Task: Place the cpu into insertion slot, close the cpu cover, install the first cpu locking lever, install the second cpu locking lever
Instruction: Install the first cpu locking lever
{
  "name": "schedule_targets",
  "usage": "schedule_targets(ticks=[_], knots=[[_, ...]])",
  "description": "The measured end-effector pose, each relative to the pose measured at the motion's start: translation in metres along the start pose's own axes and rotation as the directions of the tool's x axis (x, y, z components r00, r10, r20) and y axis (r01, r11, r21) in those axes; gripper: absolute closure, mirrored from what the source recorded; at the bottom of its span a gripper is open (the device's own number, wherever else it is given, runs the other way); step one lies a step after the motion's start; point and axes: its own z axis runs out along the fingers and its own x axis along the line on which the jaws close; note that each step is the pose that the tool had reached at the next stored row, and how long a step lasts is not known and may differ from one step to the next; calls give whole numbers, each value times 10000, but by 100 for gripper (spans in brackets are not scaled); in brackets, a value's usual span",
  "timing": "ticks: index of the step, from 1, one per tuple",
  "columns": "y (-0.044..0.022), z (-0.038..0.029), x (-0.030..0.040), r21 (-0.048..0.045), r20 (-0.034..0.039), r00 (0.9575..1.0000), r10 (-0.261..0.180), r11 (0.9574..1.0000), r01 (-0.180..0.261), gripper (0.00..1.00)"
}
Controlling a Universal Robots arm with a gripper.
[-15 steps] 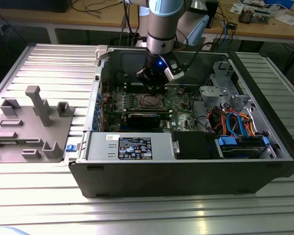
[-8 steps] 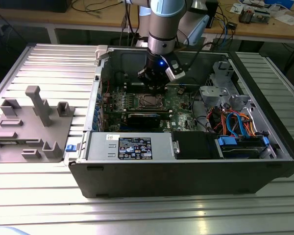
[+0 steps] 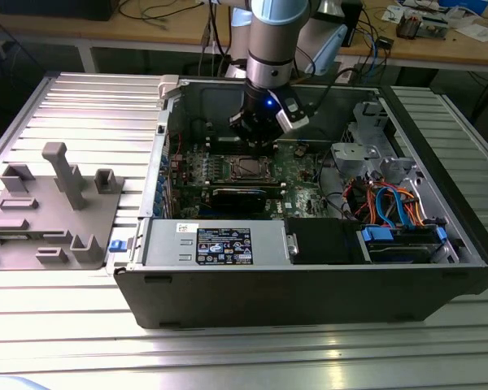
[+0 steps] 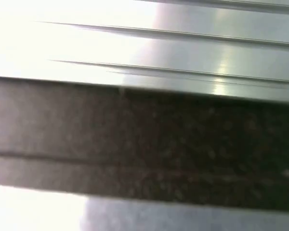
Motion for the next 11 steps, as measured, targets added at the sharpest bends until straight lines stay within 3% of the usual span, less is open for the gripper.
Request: schedule_targets(ticks=[7,11], knots=[[-31,-6,3,4,-1,10000,1,10000,-1,89],[-95,-9,9,5,-1,10000,1,10000,-1,89]])
